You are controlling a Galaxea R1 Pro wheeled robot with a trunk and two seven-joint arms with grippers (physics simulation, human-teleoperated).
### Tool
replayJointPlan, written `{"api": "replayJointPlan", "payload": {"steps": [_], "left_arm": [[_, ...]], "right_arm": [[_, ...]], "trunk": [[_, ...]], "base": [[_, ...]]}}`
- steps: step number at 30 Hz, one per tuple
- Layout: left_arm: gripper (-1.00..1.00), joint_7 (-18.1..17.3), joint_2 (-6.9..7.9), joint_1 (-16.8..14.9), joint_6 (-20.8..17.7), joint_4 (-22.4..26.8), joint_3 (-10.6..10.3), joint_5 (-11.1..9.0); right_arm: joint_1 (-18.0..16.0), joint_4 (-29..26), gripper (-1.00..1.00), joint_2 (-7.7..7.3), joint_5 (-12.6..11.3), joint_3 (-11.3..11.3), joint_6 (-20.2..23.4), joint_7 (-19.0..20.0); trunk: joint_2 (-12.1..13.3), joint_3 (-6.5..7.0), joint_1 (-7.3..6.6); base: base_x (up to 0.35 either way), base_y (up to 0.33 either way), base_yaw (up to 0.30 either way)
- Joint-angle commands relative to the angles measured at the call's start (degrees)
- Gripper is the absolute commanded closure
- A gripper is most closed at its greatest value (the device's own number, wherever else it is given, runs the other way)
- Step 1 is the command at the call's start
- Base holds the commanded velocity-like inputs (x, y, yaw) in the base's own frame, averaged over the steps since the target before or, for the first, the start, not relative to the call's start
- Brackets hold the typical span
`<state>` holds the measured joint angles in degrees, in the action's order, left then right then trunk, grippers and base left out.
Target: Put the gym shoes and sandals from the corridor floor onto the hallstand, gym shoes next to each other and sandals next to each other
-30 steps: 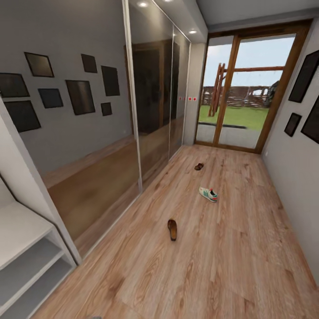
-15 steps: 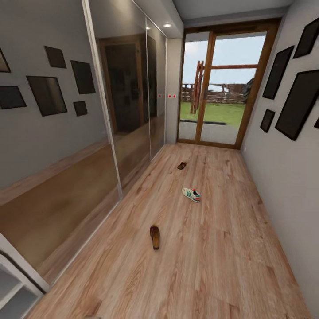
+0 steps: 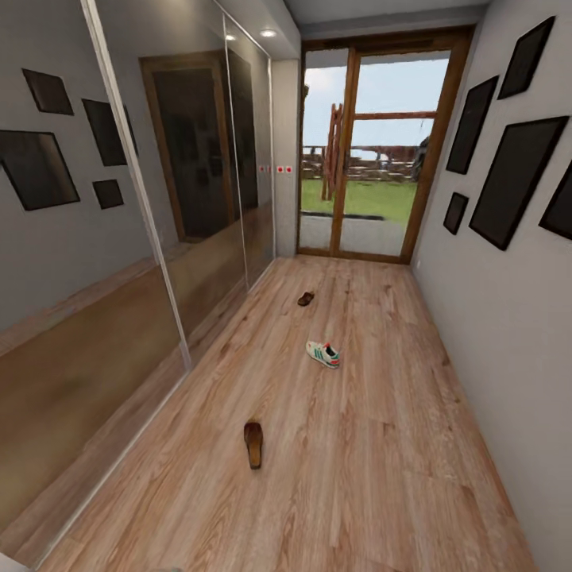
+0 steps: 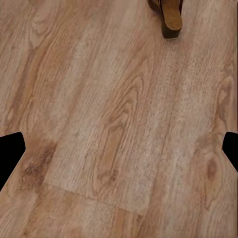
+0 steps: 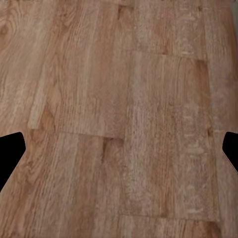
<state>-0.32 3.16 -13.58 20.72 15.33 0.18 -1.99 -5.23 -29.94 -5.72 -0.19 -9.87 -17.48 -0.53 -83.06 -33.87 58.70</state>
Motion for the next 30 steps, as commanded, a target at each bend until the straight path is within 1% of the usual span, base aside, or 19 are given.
{"api": "replayJointPlan", "payload": {"steps": [1, 25, 30], "left_arm": [[-1.00, 0.0, 0.00, 0.0, 0.2, 0.0, 0.0, -0.2], [-1.00, 0.0, 0.00, 0.0, 0.2, 0.0, 0.0, -0.2], [-1.00, 0.0, 0.00, 0.0, 0.2, 0.0, 0.0, -0.2]], "right_arm": [[0.0, 0.1, -1.00, 0.00, 0.0, 0.0, -0.2, 0.0], [0.0, -0.1, -1.00, 0.27, -0.1, 0.1, -0.2, 0.2], [0.0, 0.0, -1.00, 0.27, -0.2, 0.1, -0.2, 0.2]], "trunk": [[0.0, -0.06, 0.03], [0.0, -0.08, 0.03], [0.0, -0.08, 0.03]], "base": [[0.300, -0.138, -0.018], [0.300, -0.133, -0.002], [0.299, -0.130, 0.103]]}}
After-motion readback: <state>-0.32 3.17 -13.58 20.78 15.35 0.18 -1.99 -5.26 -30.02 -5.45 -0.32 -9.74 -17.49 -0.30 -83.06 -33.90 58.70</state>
